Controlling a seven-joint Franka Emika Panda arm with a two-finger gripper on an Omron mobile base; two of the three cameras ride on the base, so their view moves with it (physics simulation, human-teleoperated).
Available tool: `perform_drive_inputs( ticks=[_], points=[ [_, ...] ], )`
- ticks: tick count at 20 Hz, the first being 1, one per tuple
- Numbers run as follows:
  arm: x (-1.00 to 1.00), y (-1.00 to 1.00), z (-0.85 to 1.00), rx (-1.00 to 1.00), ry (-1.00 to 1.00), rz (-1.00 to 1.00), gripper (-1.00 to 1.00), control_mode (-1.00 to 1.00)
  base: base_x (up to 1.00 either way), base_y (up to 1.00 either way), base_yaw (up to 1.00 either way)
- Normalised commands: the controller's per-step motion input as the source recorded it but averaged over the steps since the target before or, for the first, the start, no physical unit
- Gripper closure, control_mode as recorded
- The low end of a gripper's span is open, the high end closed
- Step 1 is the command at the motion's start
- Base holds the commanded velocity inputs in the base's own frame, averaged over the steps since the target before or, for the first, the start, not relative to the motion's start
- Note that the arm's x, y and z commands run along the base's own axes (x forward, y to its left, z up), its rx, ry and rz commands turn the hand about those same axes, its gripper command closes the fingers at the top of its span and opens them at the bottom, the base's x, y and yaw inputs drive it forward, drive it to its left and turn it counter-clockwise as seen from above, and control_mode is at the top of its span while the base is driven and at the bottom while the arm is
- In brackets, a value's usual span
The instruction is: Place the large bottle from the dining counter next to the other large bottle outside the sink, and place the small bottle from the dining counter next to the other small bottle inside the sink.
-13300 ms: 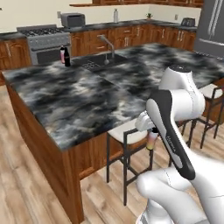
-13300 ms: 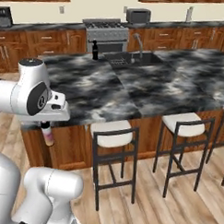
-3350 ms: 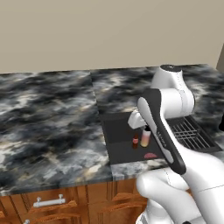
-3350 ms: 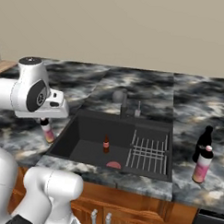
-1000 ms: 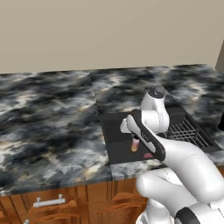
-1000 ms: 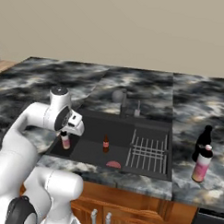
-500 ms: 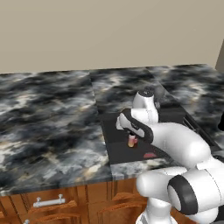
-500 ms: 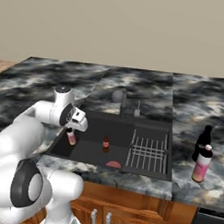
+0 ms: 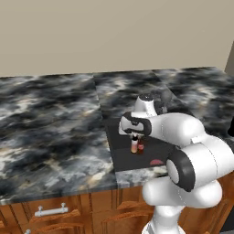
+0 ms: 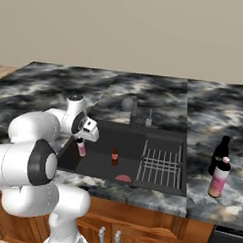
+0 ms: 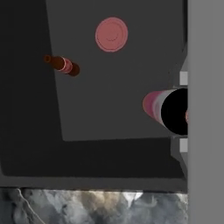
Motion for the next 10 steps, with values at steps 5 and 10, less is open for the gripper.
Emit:
perform_drive_inputs(
  ticks=[5,10],
  points=[
    [0.40,0.00,-0.48,0.00,0.00,-0.01,1.00,-1.00,0.00,0.00,0.00],
    [0.08,0.00,-0.55,0.00,0.00,-0.02,1.00,-1.00,0.00,0.00,0.00]
  ],
)
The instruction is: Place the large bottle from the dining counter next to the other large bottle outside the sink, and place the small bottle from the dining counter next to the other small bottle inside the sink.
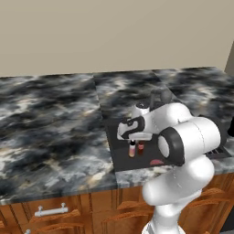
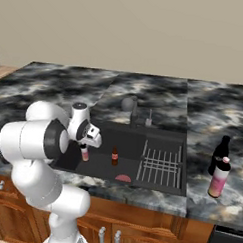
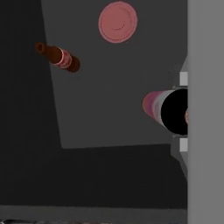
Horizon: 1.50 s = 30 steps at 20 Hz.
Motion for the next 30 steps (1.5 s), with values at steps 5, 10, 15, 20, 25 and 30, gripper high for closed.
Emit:
perform_drive_inputs(
  ticks=[5,10,15,20,25,30],
  points=[
    [0.10,0.00,-0.45,0.00,0.00,-0.04,1.00,-1.00,0.00,0.00,0.00],
    [0.23,0.00,-0.31,0.00,-0.01,-0.03,1.00,-1.00,0.00,0.00,0.00],
    [0.28,0.01,-0.31,0.00,0.00,-0.04,1.00,-1.00,0.00,0.00,0.00],
    [0.31,0.01,-0.15,0.00,-0.05,-0.02,1.00,-1.00,0.00,0.00,0.00],
    [0.24,0.03,-0.17,0.00,-0.03,-0.02,1.00,-1.00,0.00,0.00,0.00],
    [0.15,0.01,-0.30,0.00,0.00,-0.02,1.00,-1.00,0.00,0.00,0.00]
  ],
)
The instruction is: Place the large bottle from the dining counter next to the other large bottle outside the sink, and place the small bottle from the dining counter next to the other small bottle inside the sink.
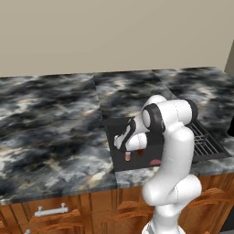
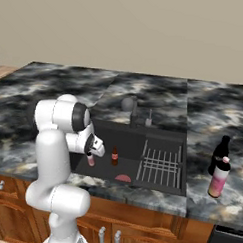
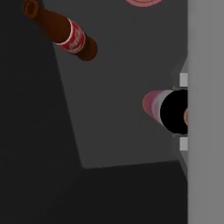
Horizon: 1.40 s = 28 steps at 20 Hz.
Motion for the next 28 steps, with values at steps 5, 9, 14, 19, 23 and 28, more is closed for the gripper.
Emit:
perform_drive_inputs(
  ticks=[5,9,14,19,23,28],
  points=[
    [0.15,0.00,-0.26,0.00,0.00,-0.01,1.00,-1.00,0.00,0.00,0.00],
    [0.07,0.00,-0.31,0.00,0.00,0.00,1.00,-1.00,0.00,0.00,0.00],
    [0.08,0.00,-0.36,0.00,0.00,0.00,1.00,-1.00,0.00,0.00,0.00],
    [0.25,-0.04,-0.27,0.00,0.00,0.00,1.00,-1.00,0.00,0.00,0.00],
    [0.10,-0.24,-0.22,0.00,0.00,-0.02,1.00,-1.00,0.00,0.00,0.00],
    [0.00,-0.46,-0.10,0.00,0.00,-0.03,1.00,-1.00,0.00,0.00,0.00]
  ],
)
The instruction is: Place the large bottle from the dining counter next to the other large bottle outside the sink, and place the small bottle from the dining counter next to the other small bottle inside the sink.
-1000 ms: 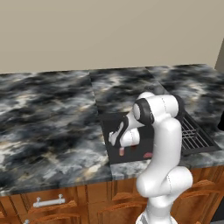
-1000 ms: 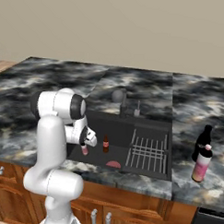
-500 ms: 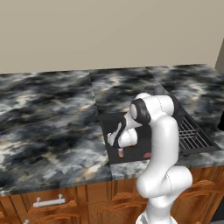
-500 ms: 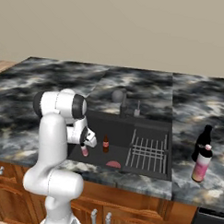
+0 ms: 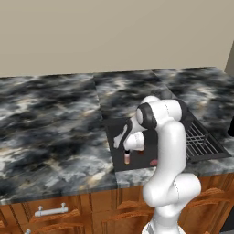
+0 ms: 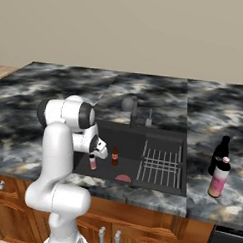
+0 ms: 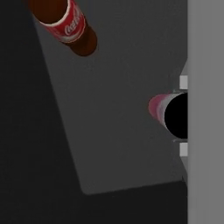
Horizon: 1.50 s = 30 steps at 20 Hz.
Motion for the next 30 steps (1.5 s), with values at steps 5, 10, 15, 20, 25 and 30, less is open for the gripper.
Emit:
perform_drive_inputs(
  ticks=[5,10,15,20,25,30],
  points=[
    [0.00,-0.28,-0.02,0.00,0.00,-0.01,1.00,-1.00,0.00,0.00,0.00],
    [0.00,-0.06,-0.02,0.00,0.00,0.00,1.00,-1.00,0.00,0.00,0.00],
    [0.00,0.00,0.00,0.00,0.00,0.00,1.00,-1.00,0.00,0.00,0.00],
    [0.00,0.00,0.00,0.00,0.00,0.00,-1.00,-1.00,0.00,0.00,0.00],
    [0.00,0.00,0.00,0.00,0.00,0.00,-1.00,-1.00,0.00,0.00,0.00],
    [0.04,0.00,0.24,0.00,0.00,0.00,-1.00,-1.00,0.00,0.00,0.00]
  ],
)
